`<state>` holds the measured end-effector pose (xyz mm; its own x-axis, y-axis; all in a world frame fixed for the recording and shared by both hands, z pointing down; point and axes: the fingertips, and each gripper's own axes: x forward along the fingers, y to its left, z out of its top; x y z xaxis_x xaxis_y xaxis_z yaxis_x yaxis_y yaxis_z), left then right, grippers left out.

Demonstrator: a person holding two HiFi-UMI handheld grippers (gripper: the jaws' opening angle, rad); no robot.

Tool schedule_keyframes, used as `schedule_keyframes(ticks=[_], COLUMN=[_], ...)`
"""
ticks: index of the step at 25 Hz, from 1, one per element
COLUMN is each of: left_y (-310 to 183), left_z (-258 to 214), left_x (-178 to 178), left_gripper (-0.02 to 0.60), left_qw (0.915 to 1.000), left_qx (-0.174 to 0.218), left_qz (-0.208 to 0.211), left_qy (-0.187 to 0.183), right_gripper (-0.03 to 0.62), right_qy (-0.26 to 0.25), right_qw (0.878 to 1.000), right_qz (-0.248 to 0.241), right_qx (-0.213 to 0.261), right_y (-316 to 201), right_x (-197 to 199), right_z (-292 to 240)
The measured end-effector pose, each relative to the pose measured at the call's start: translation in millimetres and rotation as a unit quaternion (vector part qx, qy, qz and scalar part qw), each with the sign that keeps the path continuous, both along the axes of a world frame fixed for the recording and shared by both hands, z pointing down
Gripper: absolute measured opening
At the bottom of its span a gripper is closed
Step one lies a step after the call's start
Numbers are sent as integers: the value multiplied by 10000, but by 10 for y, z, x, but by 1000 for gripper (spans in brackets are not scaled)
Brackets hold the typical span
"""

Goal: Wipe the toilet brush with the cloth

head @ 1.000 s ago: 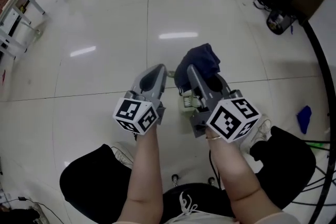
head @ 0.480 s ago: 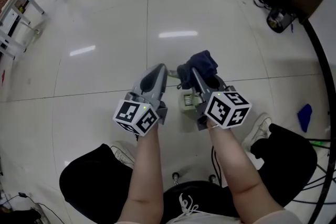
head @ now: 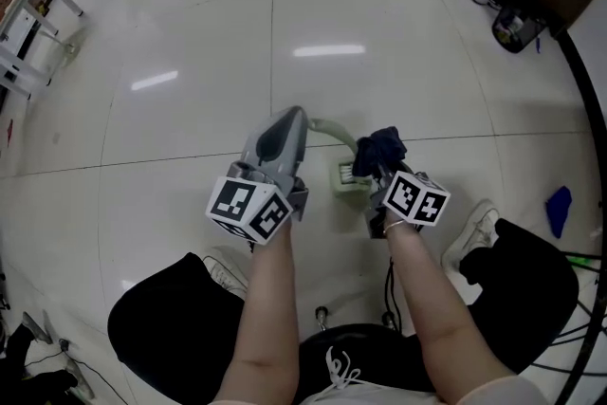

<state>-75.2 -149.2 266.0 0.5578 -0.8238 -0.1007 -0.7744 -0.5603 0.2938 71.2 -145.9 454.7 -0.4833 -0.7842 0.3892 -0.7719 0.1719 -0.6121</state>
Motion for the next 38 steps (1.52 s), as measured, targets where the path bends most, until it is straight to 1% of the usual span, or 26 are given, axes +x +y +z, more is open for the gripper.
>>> schedule_keyframes(ticks=[5, 9, 13, 15, 16, 17, 18, 19, 20, 21, 22, 23, 25, 27, 28, 30, 32, 34, 36, 38], left_y=[3, 16, 34, 29, 26, 24, 23, 24, 26, 29, 30, 26, 14, 6, 4, 5, 14, 30, 46, 59], left_z=[-4, 5, -3, -14, -20, -23, -23, -19, -13, -7, -5, -6, -12, -14, -15, -17, -11, -1, -1, -10], left_x=[37, 66, 88, 111, 116, 113, 104, 94, 87, 84, 87, 95, 120, 144, 152, 157, 155, 162, 171, 172], left_gripper=[7, 6, 6, 6, 6, 6, 6, 7, 6, 6, 6, 7, 6, 6, 6, 6, 6, 6, 6, 6], left_qw=[9999, 9994, 9983, 9975, 9972, 9972, 9974, 9975, 9977, 9977, 9977, 9978, 9978, 9979, 9979, 9981, 9983, 9984, 9983, 9981], left_qx=[-33, -60, -19, -1, -3, -14, -28, -42, -52, -57, -58, -56, -59, -70, -73, -72, -83, -120, -156, -177], left_qz=[45, 65, 124, 154, 166, 174, 181, 188, 197, 207, 218, 230, 261, 289, 299, 303, 303, 329, 390, 439], left_qy=[-162, -341, -570, -694, -723, -722, -700, -674, -654, -640, -632, -624, -605, -579, -566, -537, -496, -445, -410, -405], right_gripper=[63, 63, 64, 64, 64, 64, 64, 64, 64, 63, 64, 63, 63, 63, 63, 63, 63, 63, 63, 63], right_qy=[39, 133, -108, -45, 20, 92, 175, 287, 448, 672, 945, 1231, 1675, 1853, 1856, 1780, 1751, 1883, 2033, 1987], right_qw=[9972, 9930, 9885, 9885, 9905, 9935, 9965, 9982, 9971, 9922, 9832, 9710, 9426, 9164, 9060, 8923, 8878, 8905, 8958, 9054], right_qz=[168, 97, -168, -246, -243, -251, -304, -415, -583, -790, -1008, -1208, -1491, -1734, -1889, -2269, -2606, -2793, -2917, -2931], right_qx=[-730, -1173, -1497, -1490, -1356, -1109, -754, -316, 176, 688, 1190, 1657, 2474, 3095, 3302, 3474, 3365, 3058, 2666, 2343], right_y=[106, 216, 314, 340, 328, 295, 249, 201, 162, 139, 131, 138, 202, 333, 415, 574, 684, 716, 702, 662], right_x=[77, 72, 100, 173, 210, 229, 220, 181, 116, 34, -58, -151, -331, -521, -626, -844, -1016, -1099, -1146, -1192], right_z=[610, 965, 1203, 1202, 1127, 993, 805, 576, 316, 37, -253, -543, -1102, -1571, -1741, -1920, -1892, -1708, -1481, -1345])
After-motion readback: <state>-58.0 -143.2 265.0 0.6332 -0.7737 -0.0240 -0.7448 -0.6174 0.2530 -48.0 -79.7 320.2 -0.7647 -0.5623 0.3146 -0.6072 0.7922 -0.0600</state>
